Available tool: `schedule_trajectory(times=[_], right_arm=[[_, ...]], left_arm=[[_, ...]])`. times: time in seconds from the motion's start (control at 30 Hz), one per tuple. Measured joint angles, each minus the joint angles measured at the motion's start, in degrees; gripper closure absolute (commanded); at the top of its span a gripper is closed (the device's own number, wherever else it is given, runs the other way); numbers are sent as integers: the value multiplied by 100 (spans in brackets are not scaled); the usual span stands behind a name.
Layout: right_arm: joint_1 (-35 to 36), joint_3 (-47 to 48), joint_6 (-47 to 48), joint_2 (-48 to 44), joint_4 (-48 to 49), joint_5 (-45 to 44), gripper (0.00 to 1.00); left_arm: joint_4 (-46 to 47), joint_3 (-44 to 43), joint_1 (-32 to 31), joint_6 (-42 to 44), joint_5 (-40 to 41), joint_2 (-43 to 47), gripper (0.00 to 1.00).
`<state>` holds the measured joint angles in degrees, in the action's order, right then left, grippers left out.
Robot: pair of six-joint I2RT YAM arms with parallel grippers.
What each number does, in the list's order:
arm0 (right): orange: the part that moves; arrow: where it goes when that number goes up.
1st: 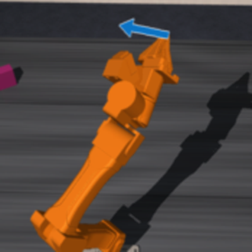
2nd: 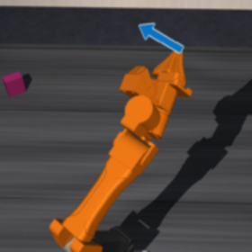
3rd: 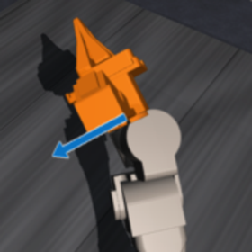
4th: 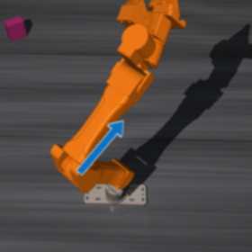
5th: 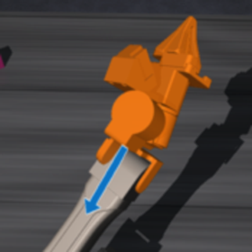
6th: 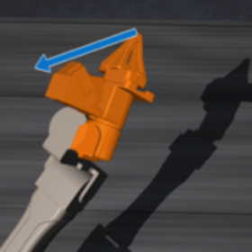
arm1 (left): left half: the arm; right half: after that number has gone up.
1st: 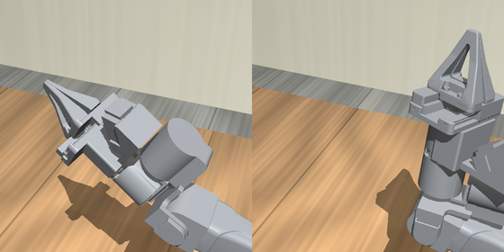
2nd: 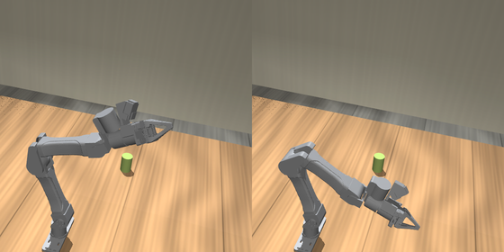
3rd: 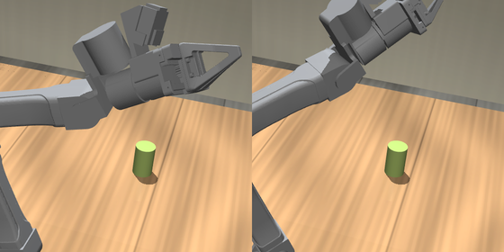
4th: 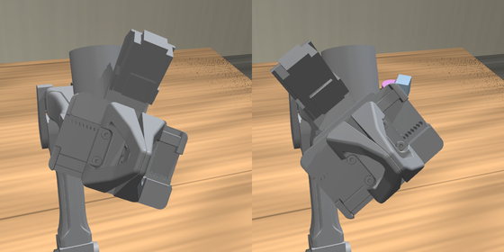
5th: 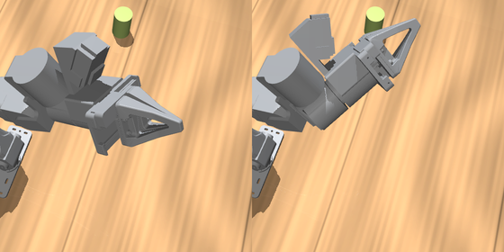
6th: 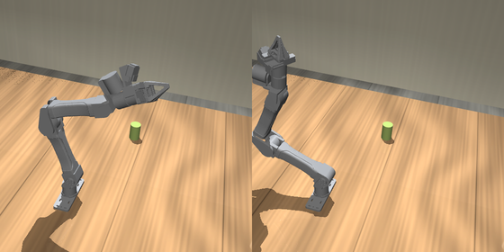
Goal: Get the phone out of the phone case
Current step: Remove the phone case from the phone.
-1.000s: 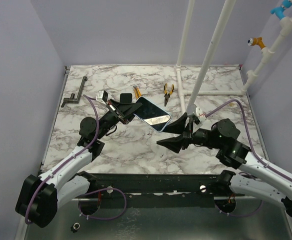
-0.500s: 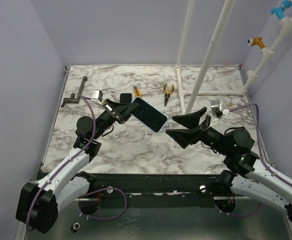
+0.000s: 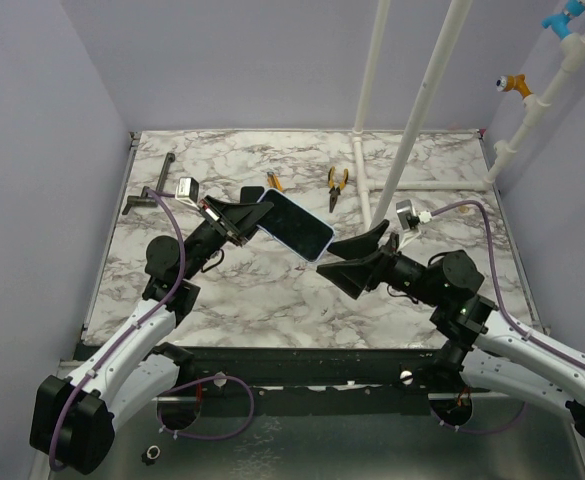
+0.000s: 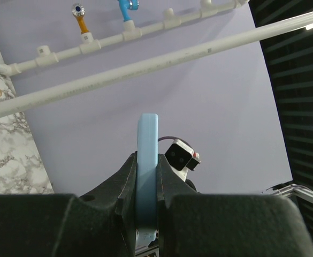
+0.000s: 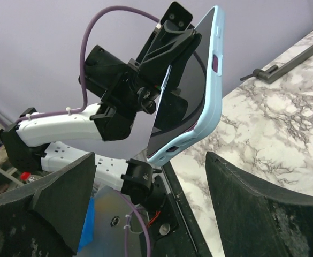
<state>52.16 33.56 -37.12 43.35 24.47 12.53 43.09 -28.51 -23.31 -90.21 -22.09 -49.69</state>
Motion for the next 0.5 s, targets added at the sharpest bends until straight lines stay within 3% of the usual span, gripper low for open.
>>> schedule_trajectory(times=[0.23,0.5], right_arm=[[0,0,-177,251,240,9,14],[0,-57,-634,-299,120,-1051,16]], left_arm=[[0,-11,0,-17,24,0,100],[11,-11,0,2,24,-24,100]])
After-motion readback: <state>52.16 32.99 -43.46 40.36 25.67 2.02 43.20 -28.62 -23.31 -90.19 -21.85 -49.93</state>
